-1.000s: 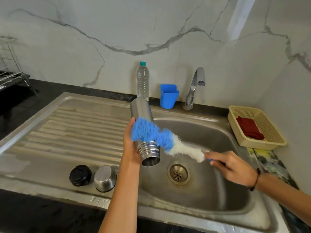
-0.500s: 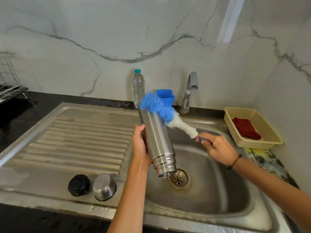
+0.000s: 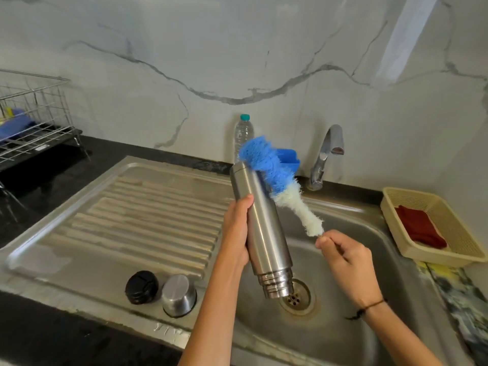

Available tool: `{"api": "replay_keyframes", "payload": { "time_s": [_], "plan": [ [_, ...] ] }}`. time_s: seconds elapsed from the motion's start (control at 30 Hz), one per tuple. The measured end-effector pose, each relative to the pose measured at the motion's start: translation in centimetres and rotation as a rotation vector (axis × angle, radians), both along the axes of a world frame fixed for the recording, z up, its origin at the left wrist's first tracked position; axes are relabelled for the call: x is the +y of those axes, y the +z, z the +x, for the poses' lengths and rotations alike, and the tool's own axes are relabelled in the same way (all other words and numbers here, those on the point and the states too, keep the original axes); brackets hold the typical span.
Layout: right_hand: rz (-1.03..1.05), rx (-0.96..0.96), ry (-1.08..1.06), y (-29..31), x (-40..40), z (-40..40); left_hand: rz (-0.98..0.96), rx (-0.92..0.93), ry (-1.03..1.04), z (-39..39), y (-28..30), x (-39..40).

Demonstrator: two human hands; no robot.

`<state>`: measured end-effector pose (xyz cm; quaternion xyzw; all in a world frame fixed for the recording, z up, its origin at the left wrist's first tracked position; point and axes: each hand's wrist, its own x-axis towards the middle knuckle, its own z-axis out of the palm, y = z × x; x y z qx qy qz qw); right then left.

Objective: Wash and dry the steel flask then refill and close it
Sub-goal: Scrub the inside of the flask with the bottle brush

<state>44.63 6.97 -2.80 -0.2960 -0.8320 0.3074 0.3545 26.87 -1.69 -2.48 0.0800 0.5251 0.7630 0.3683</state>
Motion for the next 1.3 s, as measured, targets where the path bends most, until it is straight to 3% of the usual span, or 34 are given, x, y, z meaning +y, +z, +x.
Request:
{"api": "replay_keyframes", "payload": {
  "time_s": [0.1, 0.43, 0.6, 0.73, 0.9, 1.03, 1.3],
  "plan": [
    [0.143, -0.030, -0.041, -0.8, 0.3, -0.5, -0.014, 0.014, -0.014, -0.1, 0.1, 0.0],
    [-0.046, -0.093, -0.129, -2.9, 1.0, -0.5, -0.005, -0.098, -0.091, 0.4, -0.5, 0.0],
    [0.143, -0.108, -0.087, -2.5, 0.1, -0.3, 0.009, -0.021, -0.086, 0.2, -0.6, -0.1],
    [0.064, -0.166, -0.164, -3.4, 1.0, 0.2, 0.081, -0.070, -0.125, 0.2, -1.0, -0.1],
    [0.073, -0.043, -0.114, -2.3, 0.2, 0.5, 0.046, -0.032, -0.123, 0.0, -0.9, 0.5],
    [0.159, -0.084, -0.079, -2.6, -0.2, 0.0, 0.061, 0.030, -0.090, 0.1, -0.8, 0.7],
    [0.163, -0.072, -0.064, -2.5, -0.2, 0.1, 0.081, -0.052, -0.087, 0.1, -0.2, 0.2]
  ]
}}
